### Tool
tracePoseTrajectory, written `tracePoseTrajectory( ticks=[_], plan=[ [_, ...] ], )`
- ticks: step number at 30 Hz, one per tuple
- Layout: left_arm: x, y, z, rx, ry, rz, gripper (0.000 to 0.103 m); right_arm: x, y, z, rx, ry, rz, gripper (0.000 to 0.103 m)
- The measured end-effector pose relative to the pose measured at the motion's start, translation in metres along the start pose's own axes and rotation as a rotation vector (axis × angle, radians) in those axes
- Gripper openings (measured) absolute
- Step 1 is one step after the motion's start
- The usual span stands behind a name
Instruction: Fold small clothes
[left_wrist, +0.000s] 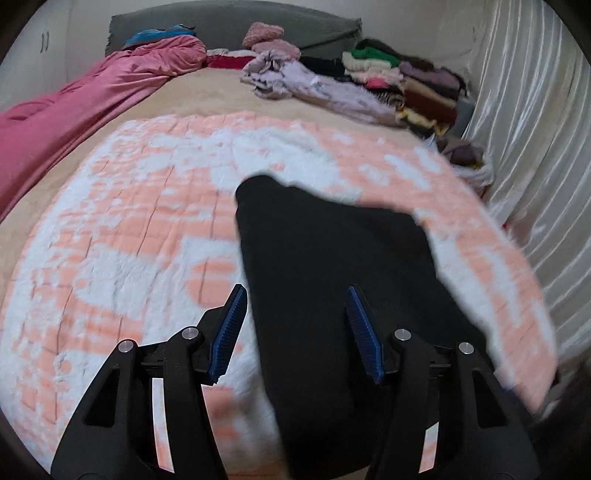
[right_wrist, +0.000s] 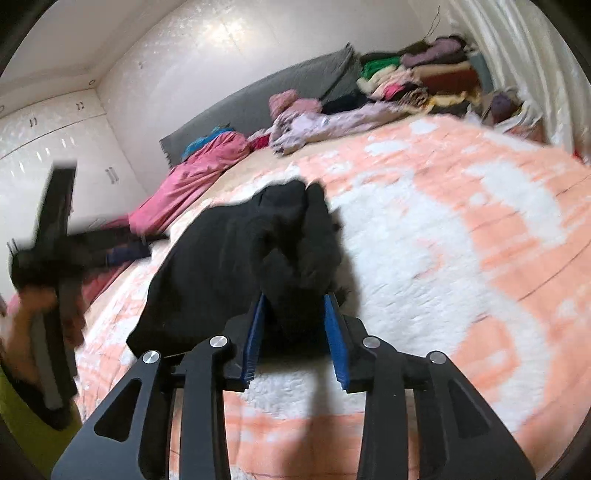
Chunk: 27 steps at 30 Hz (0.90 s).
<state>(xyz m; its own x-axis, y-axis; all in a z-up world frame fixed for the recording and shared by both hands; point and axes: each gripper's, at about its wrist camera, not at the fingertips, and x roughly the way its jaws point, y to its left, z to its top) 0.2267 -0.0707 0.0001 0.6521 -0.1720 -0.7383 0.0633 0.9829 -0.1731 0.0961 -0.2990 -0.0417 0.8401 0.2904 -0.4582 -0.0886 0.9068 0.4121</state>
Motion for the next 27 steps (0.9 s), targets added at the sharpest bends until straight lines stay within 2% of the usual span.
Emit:
tracePoseTrajectory(
  ticks=[3, 5, 6, 8, 11, 13, 15, 17, 20, 22, 23, 25, 27],
  plan=[
    [0.014, -0.001, -0.017, 0.038, 0.012, 0.034, 0.049, -0.011, 0.002, 0.024, -0.025, -0.051, -0.030, 0.033],
    [0.014, -0.001, -0.024, 0.046, -0.015, 0.044, 0.049, -0.004, 0.006, 0.043, -0.062, -0.030, -0.008, 0.036],
    [0.013, 0.001, -0.025, 0.045, -0.021, 0.043, 0.049, 0.003, 0.008, 0.052, -0.083, -0.002, 0.004, 0.040],
    [0.011, 0.003, -0.026, 0.045, -0.020, 0.037, 0.049, 0.025, 0.015, 0.069, -0.117, 0.077, 0.018, 0.040],
    [0.009, 0.005, -0.027, 0.039, -0.016, 0.027, 0.051, 0.063, 0.016, 0.086, -0.104, 0.171, 0.028, 0.040],
    [0.009, 0.007, -0.028, 0.035, -0.015, 0.020, 0.052, 0.085, 0.014, 0.092, -0.066, 0.229, 0.018, 0.040],
    [0.009, 0.009, -0.029, 0.034, -0.015, 0.016, 0.053, 0.109, 0.009, 0.096, -0.025, 0.303, 0.044, 0.041],
    [0.009, 0.010, -0.028, 0.032, -0.013, 0.012, 0.054, 0.124, 0.006, 0.094, 0.014, 0.359, 0.054, 0.046],
    [0.009, 0.012, -0.028, 0.030, -0.013, 0.006, 0.055, 0.140, -0.001, 0.089, 0.074, 0.410, 0.086, 0.046],
    [0.008, 0.013, -0.029, 0.031, -0.014, 0.004, 0.056, 0.144, -0.003, 0.086, 0.100, 0.413, 0.087, 0.041],
    [0.008, 0.013, -0.028, 0.028, -0.014, 0.005, 0.056, 0.143, -0.003, 0.087, 0.104, 0.410, 0.100, 0.030],
    [0.008, 0.013, -0.028, 0.032, -0.016, 0.004, 0.056, 0.135, 0.003, 0.090, 0.069, 0.372, 0.103, 0.018],
    [0.006, 0.013, -0.028, 0.035, -0.019, 0.006, 0.056, 0.123, 0.012, 0.096, 0.017, 0.314, 0.104, 0.015]
  ],
)
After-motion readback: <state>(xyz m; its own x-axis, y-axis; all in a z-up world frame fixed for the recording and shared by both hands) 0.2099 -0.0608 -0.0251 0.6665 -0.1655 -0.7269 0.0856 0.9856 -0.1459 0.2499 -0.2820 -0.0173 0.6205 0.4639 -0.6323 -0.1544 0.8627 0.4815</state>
